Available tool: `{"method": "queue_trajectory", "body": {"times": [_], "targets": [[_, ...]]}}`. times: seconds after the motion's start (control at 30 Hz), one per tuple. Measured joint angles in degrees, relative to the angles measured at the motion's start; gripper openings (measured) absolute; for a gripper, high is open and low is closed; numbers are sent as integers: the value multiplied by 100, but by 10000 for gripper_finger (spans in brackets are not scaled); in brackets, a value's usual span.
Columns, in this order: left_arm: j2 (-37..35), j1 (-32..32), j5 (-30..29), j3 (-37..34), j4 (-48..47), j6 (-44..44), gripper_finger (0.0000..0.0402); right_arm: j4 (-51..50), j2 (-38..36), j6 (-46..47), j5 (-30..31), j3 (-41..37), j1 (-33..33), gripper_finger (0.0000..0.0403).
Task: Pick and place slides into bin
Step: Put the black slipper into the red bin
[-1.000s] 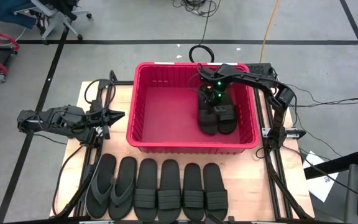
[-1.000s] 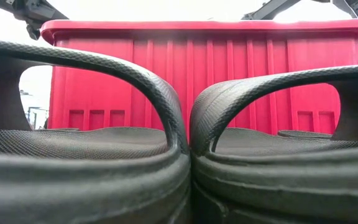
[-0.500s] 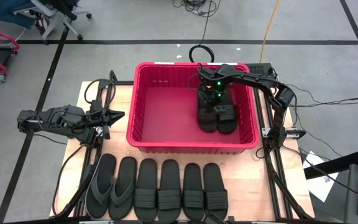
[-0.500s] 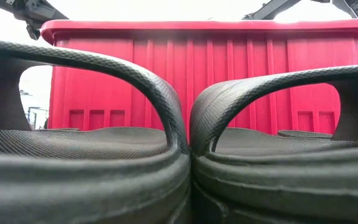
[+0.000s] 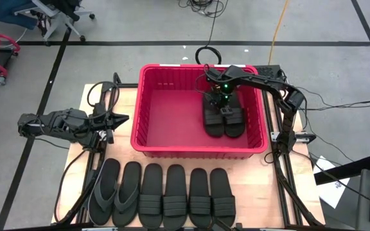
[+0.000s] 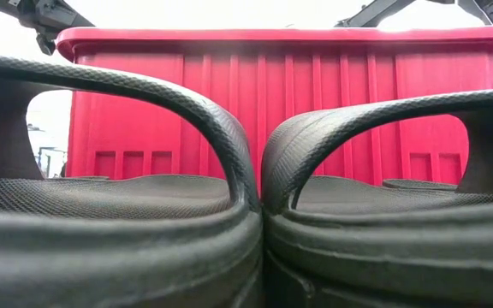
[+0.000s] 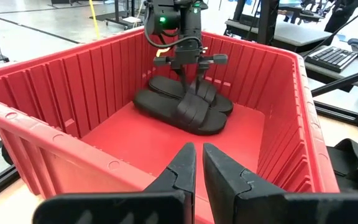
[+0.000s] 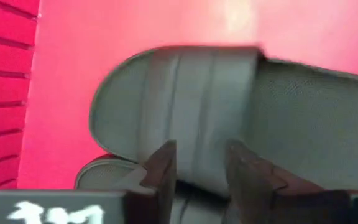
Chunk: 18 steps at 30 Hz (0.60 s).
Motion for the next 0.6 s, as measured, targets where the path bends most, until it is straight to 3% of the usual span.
{"method": "queue_trajectory", "body": {"times": [0.33, 0.6], "targets": [[0, -1, 0, 0, 0, 2, 26, 186, -80, 346, 903, 0, 1, 152], [0, -1, 0, 0, 0, 17, 26, 1007, -600, 791, 844, 0, 2, 117]]}}
